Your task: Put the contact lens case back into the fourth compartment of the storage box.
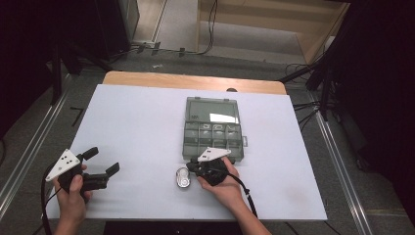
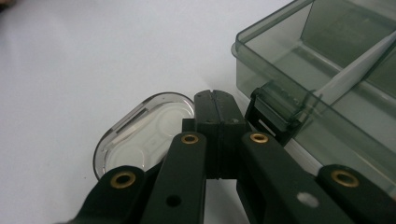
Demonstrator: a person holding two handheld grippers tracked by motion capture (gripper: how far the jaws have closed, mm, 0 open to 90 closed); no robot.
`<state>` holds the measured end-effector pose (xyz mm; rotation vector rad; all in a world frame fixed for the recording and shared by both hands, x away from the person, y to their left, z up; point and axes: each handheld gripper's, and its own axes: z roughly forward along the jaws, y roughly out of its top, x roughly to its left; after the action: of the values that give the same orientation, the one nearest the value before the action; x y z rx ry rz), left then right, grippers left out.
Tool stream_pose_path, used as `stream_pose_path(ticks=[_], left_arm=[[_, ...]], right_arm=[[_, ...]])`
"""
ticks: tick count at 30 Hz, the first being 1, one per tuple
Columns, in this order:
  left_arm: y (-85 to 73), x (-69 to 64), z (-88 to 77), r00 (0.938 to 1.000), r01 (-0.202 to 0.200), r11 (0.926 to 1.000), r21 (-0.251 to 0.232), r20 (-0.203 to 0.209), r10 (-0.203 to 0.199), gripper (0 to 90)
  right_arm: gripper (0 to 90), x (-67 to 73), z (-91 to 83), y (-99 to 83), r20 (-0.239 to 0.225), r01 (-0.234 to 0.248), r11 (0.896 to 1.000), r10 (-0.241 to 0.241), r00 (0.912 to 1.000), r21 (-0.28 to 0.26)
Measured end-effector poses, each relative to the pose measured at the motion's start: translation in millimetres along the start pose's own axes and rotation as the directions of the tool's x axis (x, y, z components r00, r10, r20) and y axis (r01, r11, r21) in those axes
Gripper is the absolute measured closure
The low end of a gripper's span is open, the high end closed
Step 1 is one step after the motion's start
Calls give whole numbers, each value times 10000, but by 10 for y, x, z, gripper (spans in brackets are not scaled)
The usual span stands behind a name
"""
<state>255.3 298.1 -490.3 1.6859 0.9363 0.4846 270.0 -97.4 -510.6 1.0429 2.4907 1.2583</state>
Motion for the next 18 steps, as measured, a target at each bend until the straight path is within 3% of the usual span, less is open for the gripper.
stream_pose_path(ticks=[11,18], left_arm=[[0,5,-5,10000,47,10000,11,13,-47,0],[-2,6,-2,10000,33,10000,-8,18,-33,0]], right_arm=[[883,18,89,23,20,33,9999,-33,10000,111],[882,62,156,74,-255,187,9996,-182,9995,188]])
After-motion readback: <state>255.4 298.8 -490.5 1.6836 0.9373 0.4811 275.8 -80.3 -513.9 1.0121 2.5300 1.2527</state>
